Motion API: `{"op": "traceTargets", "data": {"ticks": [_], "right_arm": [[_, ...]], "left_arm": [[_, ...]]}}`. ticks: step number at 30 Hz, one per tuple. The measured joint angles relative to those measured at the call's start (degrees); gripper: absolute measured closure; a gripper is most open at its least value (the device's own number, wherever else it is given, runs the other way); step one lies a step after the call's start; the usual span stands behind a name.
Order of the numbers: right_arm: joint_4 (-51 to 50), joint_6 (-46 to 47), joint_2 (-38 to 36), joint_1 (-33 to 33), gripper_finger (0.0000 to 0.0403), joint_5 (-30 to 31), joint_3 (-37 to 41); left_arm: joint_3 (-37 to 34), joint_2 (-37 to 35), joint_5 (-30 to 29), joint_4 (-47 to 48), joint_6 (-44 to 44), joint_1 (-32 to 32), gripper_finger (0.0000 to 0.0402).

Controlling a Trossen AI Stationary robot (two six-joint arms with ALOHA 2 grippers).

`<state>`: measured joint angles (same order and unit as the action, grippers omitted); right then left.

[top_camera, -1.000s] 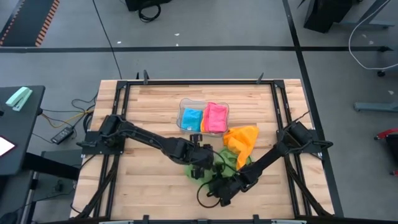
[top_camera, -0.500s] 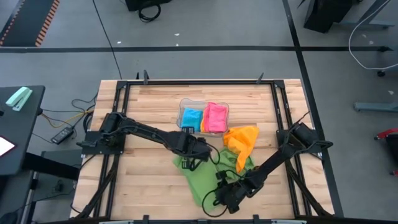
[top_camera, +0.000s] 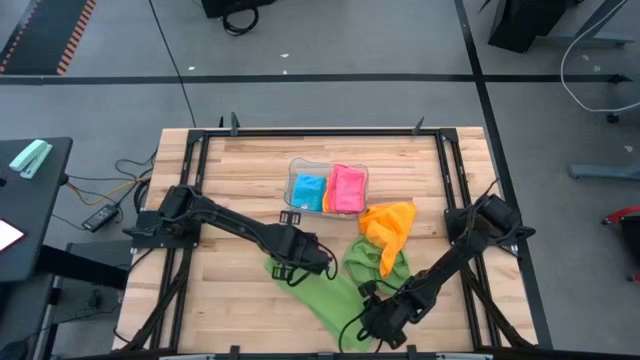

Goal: Fold microfiber towels
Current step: Fold the top green microfiber cloth

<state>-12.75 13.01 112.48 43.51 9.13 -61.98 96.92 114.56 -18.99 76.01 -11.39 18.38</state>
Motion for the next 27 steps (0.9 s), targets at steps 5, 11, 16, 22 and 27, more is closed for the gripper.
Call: {"op": "traceTargets", "data": {"ticks": [5, 11, 16, 22, 27], "right_arm": [[-4.07, 0.6, -1.28, 0.7, 0.0263, -0.35, 0.04], [-4.99, 0.49, -1.4, 0.67, 0.0263, -0.36, 0.02], [-5.47, 0.97, -1.44, 0.63, 0.0263, -0.14, 0.0], [-5.4, 1.51, -1.44, 0.61, 0.0263, 0.08, 0.0], [-5.4, 1.93, -1.44, 0.61, 0.0263, 0.26, 0.0]], "left_arm": [[0.0, 0.0, 0.1, 0.46, -3.33, 0.73, 0.0333], [-0.08, -0.64, 0.06, 2.04, -3.79, 1.01, 0.0267], [-0.07, -1.55, 0.09, -2.75, -0.33, 2.7, 0.0237], [-4.57, -0.22, 2.21, -16.2, 4.88, 3.76, 0.0244], [-10.94, -0.22, 2.28, -20.63, 6.51, 1.6, 0.0262]]}}
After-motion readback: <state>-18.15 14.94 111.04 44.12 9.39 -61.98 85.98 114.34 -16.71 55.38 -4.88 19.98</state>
